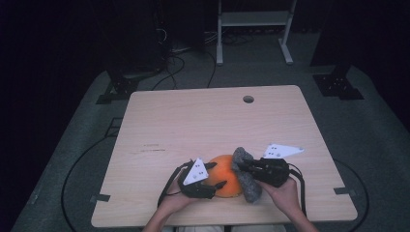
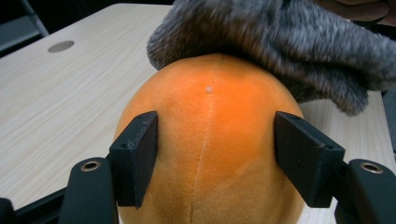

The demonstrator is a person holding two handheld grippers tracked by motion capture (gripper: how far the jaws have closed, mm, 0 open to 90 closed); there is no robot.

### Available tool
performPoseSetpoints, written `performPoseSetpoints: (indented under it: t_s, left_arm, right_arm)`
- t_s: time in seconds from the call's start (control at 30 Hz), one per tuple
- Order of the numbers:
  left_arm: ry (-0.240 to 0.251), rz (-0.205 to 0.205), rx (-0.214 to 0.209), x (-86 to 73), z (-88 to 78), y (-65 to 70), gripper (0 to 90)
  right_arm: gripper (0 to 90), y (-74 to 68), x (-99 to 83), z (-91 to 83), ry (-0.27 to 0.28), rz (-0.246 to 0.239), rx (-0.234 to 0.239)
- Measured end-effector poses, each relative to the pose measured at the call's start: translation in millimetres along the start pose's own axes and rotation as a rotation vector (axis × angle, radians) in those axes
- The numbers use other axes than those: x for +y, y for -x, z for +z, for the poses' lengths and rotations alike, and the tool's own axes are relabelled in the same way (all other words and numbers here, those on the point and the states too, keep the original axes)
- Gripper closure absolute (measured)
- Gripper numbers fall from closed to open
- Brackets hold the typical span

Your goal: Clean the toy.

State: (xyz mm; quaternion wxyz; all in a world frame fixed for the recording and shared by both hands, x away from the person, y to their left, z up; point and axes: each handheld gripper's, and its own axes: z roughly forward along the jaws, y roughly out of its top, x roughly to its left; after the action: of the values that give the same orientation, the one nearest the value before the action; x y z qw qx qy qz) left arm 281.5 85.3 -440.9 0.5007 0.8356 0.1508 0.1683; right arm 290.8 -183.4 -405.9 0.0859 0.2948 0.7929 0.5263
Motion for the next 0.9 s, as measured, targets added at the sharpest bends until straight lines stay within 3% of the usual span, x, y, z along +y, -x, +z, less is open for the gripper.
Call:
performPoseSetpoints:
  t_s: [0.07, 0.2, 0.27, 0.33, 0.47, 0.53, 0.57, 0.67, 0.7, 0.8, 0.9]
  left_arm:
    - [-0.006, -0.006, -0.003, -0.5, -0.9, -0.7, 32.3]
    - [-0.001, -0.027, -0.005, -1.2, -1.2, -2.9, 32.2]
    - [-0.002, -0.02, -0.003, -0.7, -0.9, -2.1, 32.1]
    - [-0.008, -0.01, 0.005, 1.7, 0.5, -0.5, 32.2]
    - [0.003, 0.017, 0.014, 8.2, 5.3, 7.3, 30.8]
    - [-0.002, 0.033, 0.012, 8.7, 5.2, 9.3, 30.0]
    - [-0.007, 0.028, 0.01, 8.2, 4.8, 8.1, 30.4]
    - [-0.002, -0.007, -0.006, 6.1, 2.8, 3.1, 31.0]
    - [0.0, -0.021, -0.009, 5.1, 2.1, 1.2, 31.1]
    - [-0.003, -0.01, -0.003, 5.5, 3.4, 2.3, 31.0]
    - [0.001, -0.004, -0.001, 7.3, 5.6, 3.1, 30.4]
  right_arm:
    - [80.6, -0.6, -4.7, 7.9, -0.049, -0.048, -0.037]
    - [80.6, 21.8, -20.5, 3.9, -0.079, 0.043, -0.074]
    - [80.7, 24.3, -22.8, -0.3, -0.09, 0.051, -0.095]
    - [80.7, 19.1, -17.8, -4.2, -0.06, 0.045, -0.076]
    - [80.6, -8.4, 1.7, -1.5, -0.001, -0.046, 0.021]
    - [80.7, -19.2, 4.7, 6.4, -0.04, -0.114, -0.004]
    - [80.7, -19.8, 2.9, 9.7, -0.058, -0.125, -0.013]
    - [80.9, -10.7, -4.4, 11.2, -0.063, -0.101, -0.022]
    - [80.9, 0.6, -9.4, 6.8, -0.071, -0.066, -0.059]
    - [80.8, 8.3, -12.7, -1.5, -0.073, -0.024, -0.095]
    - [80.8, -2.1, -6.9, -4.0, -0.029, -0.062, -0.045]
